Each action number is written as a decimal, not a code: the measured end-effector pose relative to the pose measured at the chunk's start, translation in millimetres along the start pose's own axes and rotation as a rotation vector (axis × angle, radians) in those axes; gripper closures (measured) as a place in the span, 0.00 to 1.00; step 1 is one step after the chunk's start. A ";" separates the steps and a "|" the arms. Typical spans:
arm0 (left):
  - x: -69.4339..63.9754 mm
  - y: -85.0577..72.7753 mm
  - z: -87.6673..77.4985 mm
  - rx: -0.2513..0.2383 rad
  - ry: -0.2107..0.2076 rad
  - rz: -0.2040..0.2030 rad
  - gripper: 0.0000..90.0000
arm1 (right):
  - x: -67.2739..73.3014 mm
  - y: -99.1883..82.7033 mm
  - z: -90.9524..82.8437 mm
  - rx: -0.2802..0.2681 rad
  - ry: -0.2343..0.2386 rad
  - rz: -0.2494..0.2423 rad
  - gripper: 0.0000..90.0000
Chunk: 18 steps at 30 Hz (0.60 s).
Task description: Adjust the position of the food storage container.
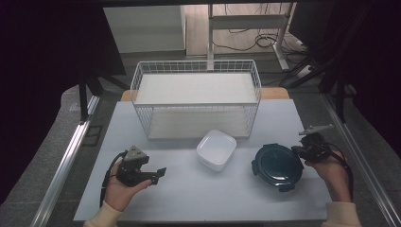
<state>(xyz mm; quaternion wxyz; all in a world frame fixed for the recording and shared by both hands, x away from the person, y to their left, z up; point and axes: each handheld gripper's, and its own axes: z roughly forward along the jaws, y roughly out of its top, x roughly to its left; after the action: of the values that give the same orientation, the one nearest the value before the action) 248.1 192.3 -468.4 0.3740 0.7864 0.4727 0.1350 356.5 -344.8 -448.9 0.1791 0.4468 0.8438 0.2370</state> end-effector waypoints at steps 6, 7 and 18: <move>-0.3 -0.1 0.6 0.003 0.001 0.001 0.24 | 12.4 3.3 1.0 0.011 0.033 -0.028 1.00; -0.3 -0.2 0.7 0.003 0.001 0.002 0.24 | 14.4 3.9 1.1 0.014 0.038 -0.034 1.00; -0.8 -0.5 1.2 0.007 0.000 0.001 0.24 | 36.3 4.3 -1.4 0.054 0.074 -0.065 1.00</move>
<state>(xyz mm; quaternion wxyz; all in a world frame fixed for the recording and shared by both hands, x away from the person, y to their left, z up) 248.1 191.2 -469.5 0.3714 0.7880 0.4726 0.1337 339.2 -312.5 -448.7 0.1432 0.4148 0.8700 0.2248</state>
